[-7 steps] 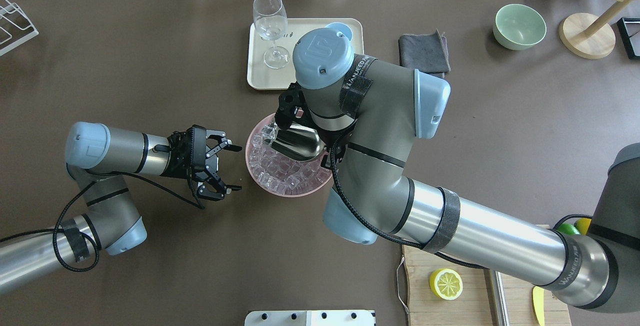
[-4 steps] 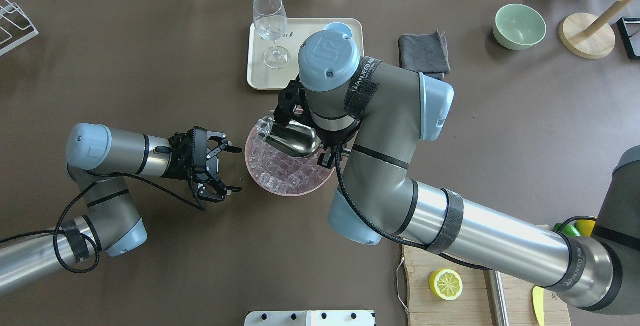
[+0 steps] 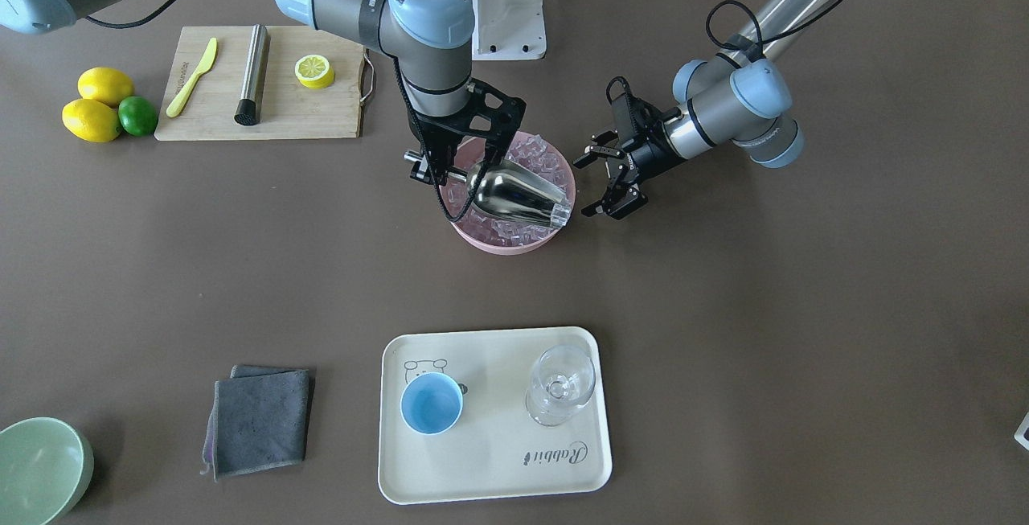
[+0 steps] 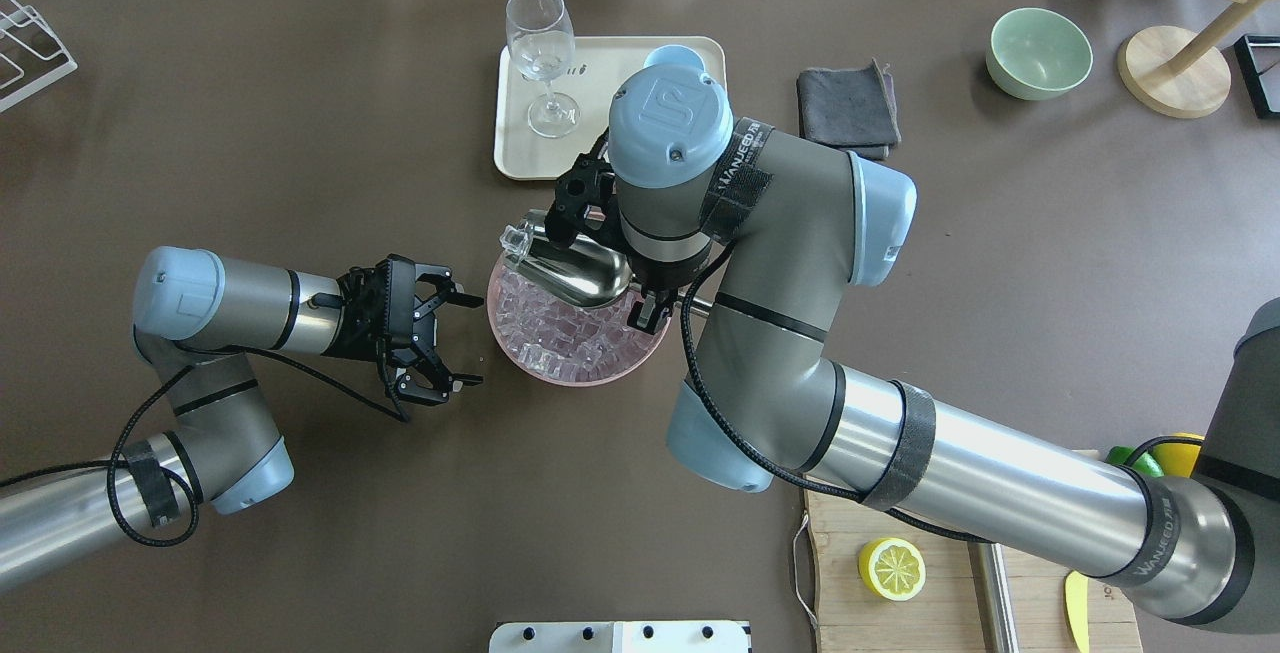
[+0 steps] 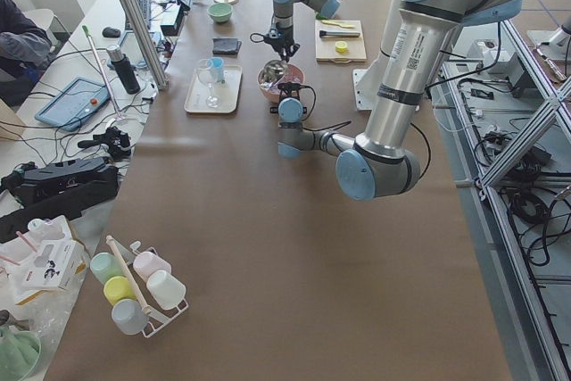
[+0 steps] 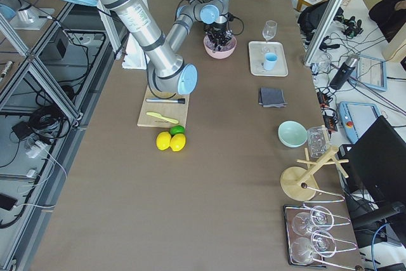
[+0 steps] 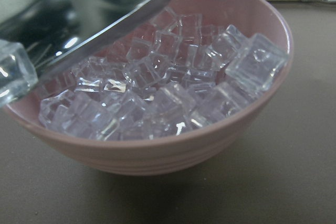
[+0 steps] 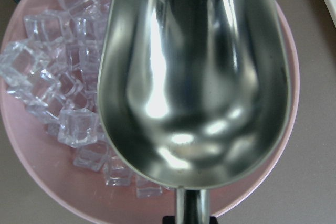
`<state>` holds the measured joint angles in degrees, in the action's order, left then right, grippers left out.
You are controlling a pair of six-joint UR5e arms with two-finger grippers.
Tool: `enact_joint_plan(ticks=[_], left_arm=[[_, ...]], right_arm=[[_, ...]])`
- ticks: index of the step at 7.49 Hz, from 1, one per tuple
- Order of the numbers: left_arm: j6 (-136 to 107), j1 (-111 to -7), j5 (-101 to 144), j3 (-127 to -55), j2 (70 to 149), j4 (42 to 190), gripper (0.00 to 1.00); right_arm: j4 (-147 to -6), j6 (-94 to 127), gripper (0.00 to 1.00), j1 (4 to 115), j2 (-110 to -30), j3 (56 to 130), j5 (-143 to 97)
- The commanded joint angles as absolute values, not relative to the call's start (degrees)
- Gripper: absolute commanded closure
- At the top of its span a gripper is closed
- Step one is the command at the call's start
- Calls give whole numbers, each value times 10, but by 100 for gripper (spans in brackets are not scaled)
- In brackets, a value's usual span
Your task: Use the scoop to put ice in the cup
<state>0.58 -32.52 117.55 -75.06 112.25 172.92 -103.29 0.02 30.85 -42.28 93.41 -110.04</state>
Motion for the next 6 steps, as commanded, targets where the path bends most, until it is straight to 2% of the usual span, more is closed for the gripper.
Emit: enact_joint_plan(ticks=[1, 6], left_arm=[[14, -325, 1176, -751, 1122, 1717, 2], [14, -342, 1183, -756, 1116, 1696, 2]], right_arm=[[-1005, 27, 100, 308, -440, 963, -1100], [-950, 49, 100, 336, -546, 1077, -1102]])
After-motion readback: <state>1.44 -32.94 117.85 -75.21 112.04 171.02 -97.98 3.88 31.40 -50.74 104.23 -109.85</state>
